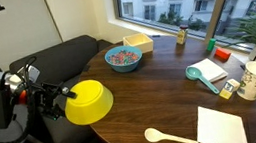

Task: Put the yellow bowl upright

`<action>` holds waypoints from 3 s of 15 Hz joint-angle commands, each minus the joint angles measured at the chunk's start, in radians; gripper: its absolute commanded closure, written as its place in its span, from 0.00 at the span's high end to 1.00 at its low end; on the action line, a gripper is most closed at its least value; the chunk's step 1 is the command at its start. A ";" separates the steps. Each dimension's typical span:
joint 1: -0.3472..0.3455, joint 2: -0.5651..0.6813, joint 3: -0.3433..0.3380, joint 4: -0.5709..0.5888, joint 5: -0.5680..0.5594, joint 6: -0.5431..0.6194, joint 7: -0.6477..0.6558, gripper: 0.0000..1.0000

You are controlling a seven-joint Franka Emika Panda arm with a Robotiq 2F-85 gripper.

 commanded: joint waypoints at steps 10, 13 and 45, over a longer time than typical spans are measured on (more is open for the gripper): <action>0.011 0.091 -0.022 0.035 -0.123 -0.018 0.068 1.00; 0.012 0.103 -0.025 0.044 -0.136 -0.017 0.068 1.00; -0.064 -0.095 -0.220 0.168 -0.007 0.165 -0.012 0.31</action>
